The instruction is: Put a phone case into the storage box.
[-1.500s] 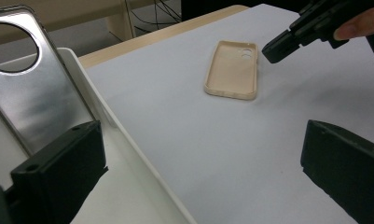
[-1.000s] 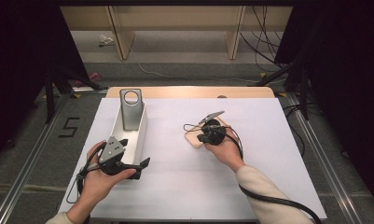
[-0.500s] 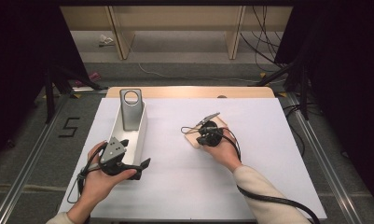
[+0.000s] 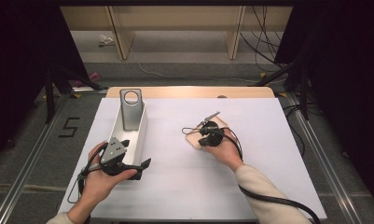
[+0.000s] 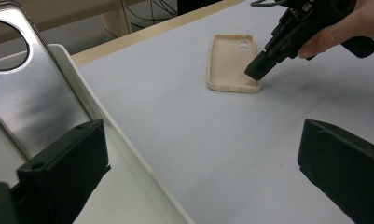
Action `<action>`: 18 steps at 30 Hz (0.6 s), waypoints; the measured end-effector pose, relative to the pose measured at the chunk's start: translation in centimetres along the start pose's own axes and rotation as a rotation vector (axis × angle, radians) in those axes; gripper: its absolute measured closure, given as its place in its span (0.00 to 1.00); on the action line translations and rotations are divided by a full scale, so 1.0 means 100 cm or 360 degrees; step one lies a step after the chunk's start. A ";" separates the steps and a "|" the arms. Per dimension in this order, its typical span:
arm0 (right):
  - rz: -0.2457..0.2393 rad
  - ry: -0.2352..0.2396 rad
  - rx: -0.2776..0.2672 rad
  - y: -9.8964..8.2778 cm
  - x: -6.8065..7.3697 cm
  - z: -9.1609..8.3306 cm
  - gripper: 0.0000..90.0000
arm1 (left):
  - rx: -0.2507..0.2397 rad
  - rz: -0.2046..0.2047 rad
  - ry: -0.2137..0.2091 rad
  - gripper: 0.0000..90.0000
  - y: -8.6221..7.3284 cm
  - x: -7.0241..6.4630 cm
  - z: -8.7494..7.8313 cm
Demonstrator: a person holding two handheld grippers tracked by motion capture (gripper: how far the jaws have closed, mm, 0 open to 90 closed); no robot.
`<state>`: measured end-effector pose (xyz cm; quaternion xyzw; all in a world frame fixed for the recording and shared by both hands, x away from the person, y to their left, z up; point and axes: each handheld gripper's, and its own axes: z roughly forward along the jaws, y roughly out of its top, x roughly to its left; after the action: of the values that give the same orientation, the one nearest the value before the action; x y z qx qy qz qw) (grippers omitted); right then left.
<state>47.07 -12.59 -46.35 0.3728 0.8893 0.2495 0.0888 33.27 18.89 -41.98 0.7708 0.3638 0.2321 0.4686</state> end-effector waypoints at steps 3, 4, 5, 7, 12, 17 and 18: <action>-0.0024 -0.0009 0.0049 -0.002 -0.001 -0.003 1.00 | 0.0000 -0.0001 -0.0006 0.02 0.000 0.000 0.000; -0.0026 -0.0013 0.0066 -0.003 -0.001 -0.005 1.00 | 0.0001 0.0000 -0.0007 0.02 0.000 -0.001 0.000; -0.0027 -0.0019 0.0085 -0.004 -0.002 -0.006 1.00 | 0.0002 0.0003 -0.0008 0.02 0.000 -0.001 0.000; -0.0039 -0.0034 0.0125 -0.006 -0.004 -0.009 1.00 | 0.0002 0.0005 -0.0007 0.02 0.000 -0.001 0.000; -0.0067 -0.0056 0.0212 -0.014 -0.009 -0.018 1.00 | 0.0004 0.0003 -0.0007 0.02 0.000 -0.001 0.000; -0.0102 -0.0097 0.0293 -0.024 -0.016 -0.026 1.00 | 0.0003 0.0003 -0.0006 0.02 0.000 0.000 0.001; -0.0105 -0.0099 0.0303 -0.026 -0.018 -0.028 1.00 | 0.0004 0.0003 -0.0006 0.02 -0.001 0.000 0.001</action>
<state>45.76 -16.47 -45.37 0.3576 0.9176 0.1491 0.0886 33.28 18.84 -42.06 0.7722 0.3624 0.2306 0.4681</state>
